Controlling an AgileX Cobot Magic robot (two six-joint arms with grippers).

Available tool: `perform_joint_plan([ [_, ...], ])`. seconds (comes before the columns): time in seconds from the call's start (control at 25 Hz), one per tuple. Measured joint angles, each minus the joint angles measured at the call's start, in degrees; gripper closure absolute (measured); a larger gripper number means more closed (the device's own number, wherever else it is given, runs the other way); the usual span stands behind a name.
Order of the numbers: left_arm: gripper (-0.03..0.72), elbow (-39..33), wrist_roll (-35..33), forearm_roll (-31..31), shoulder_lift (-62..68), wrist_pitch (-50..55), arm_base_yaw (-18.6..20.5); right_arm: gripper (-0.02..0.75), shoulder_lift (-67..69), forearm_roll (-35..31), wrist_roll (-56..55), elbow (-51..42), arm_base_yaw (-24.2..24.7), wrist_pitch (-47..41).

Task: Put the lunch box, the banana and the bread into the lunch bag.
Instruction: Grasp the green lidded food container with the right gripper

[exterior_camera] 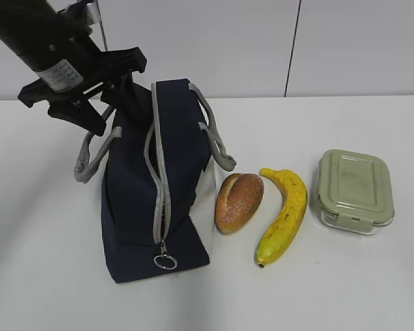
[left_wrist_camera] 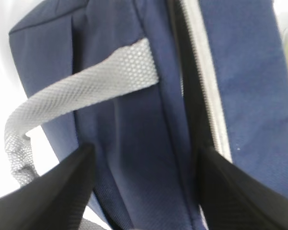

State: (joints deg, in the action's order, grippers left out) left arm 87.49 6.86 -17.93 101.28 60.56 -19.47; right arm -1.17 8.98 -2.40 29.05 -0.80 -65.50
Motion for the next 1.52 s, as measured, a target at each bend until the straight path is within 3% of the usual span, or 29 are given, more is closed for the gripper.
perform_joint_plan([
  [0.2,0.297,0.0,0.0,-0.4,1.8,1.1,0.0,0.161,0.0,0.0,0.0,0.0,0.0,0.0],
  [0.4,0.555,0.0,0.0,-0.4,1.9,1.1,0.0,0.161,0.0,0.0,0.0,0.0,0.0,0.0],
  [0.56,0.67,0.0,-0.4,0.3,1.9,1.1,0.0,0.161,0.0,0.0,0.0,0.0,0.0,0.0],
  [0.8,0.688,0.0,-3.7,0.3,1.9,-1.6,0.0,0.161,0.0,0.0,0.0,0.0,0.0,0.0],
  [1.08,0.688,0.0,-4.1,0.4,1.9,-2.9,0.0,0.162,0.0,4.8,1.6,0.0,0.0,1.7],
  [1.2,0.664,0.1,-4.2,0.7,1.9,-2.5,0.0,0.161,0.0,5.3,1.7,0.0,0.0,1.9],
  [1.52,0.688,0.1,-4.2,2.4,1.9,-2.3,-0.1,0.161,0.0,5.0,2.4,0.0,0.0,2.6],
])
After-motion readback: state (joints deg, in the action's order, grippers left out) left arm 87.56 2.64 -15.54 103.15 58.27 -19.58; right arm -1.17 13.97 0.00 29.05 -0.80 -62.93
